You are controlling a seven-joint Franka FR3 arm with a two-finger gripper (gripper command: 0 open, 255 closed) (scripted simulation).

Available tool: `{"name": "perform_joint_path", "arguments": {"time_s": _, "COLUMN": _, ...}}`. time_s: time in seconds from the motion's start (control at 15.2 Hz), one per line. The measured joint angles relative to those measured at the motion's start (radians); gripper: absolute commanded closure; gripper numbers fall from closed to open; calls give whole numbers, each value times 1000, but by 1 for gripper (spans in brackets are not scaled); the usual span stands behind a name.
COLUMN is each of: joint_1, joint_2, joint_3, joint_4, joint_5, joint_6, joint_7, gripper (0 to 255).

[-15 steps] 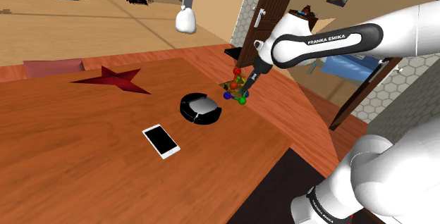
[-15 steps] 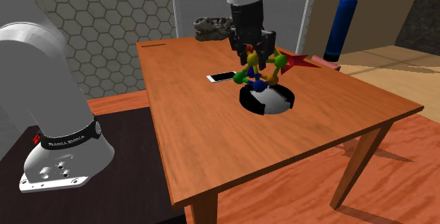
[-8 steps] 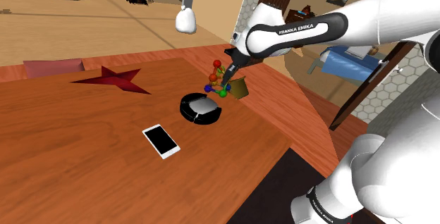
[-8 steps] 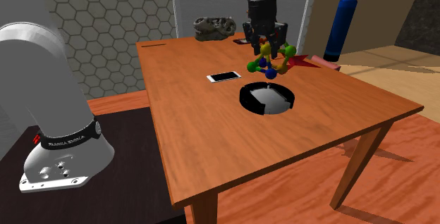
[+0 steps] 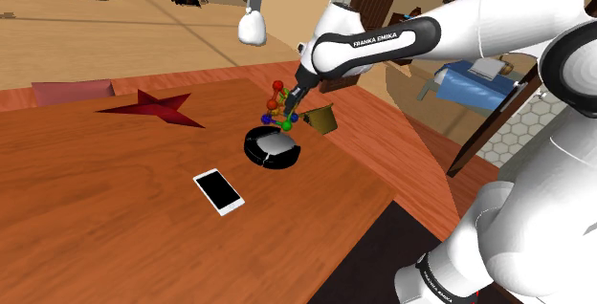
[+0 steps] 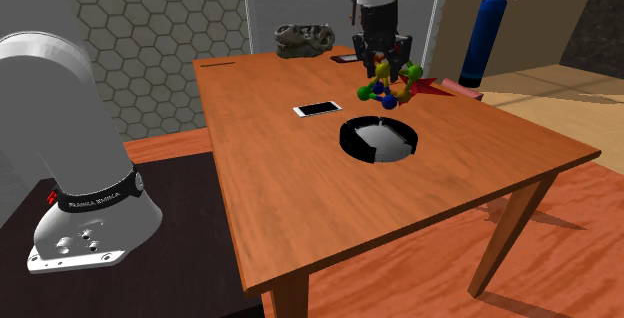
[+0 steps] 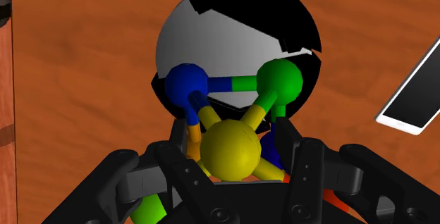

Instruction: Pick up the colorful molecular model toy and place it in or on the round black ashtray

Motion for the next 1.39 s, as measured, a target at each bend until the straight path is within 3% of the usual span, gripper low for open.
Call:
{"name": "perform_joint_path", "arguments": {"time_s": 0.79, "joint_1": -6, "joint_2": 91, "joint_3": 7, "joint_4": -61, "joint_5": 36, "joint_6": 150, "joint_7": -25, "gripper": 255}}
{"name": "perform_joint_path", "arguments": {"time_s": 1.25, "joint_1": -7, "joint_2": 104, "joint_3": 9, "joint_4": -69, "joint_5": 42, "joint_6": 171, "joint_7": -30, "gripper": 255}}
{"name": "perform_joint_path", "arguments": {"time_s": 1.32, "joint_1": -8, "joint_2": 105, "joint_3": 9, "joint_4": -69, "joint_5": 42, "joint_6": 171, "joint_7": -30, "gripper": 0}}
{"name": "perform_joint_path", "arguments": {"time_s": 1.39, "joint_1": -7, "joint_2": 104, "joint_3": 9, "joint_4": -69, "joint_5": 42, "joint_6": 171, "joint_7": -30, "gripper": 0}}
